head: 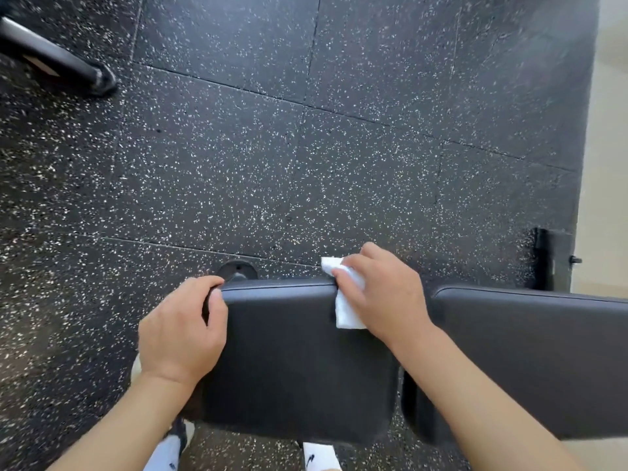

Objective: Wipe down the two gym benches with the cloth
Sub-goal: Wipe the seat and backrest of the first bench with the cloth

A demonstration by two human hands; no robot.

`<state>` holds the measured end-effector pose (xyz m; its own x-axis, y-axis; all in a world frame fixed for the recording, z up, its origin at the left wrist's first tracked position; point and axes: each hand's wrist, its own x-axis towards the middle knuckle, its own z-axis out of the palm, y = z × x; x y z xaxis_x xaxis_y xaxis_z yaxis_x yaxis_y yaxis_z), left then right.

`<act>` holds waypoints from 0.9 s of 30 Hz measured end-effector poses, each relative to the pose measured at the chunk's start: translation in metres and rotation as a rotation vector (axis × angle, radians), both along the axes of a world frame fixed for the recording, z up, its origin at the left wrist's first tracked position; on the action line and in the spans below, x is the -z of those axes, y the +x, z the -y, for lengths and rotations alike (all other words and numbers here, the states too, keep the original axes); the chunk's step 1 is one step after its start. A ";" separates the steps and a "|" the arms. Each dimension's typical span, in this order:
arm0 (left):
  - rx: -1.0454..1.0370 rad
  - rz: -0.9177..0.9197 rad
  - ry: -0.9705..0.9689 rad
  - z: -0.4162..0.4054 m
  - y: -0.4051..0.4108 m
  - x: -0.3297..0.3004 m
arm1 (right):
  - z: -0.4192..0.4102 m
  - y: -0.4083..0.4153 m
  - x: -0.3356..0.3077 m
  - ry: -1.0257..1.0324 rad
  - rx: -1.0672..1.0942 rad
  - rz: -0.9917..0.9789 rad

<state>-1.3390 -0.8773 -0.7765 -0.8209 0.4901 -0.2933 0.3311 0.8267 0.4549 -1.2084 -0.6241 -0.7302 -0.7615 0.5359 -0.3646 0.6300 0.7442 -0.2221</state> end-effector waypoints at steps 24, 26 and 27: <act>0.022 -0.009 -0.049 -0.006 -0.002 -0.006 | 0.078 -0.096 0.028 -0.233 -0.237 -0.070; 0.009 -0.012 -0.053 -0.006 -0.003 -0.003 | 0.090 -0.105 0.028 -0.295 -0.253 -0.089; 0.009 -0.007 -0.055 -0.006 -0.003 -0.002 | 0.085 -0.099 0.026 -0.299 -0.248 -0.112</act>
<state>-1.3416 -0.8711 -0.7742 -0.8188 0.4805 -0.3141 0.3414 0.8475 0.4064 -1.3074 -0.7088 -0.7559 -0.8981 0.2141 -0.3842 0.3994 0.7629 -0.5084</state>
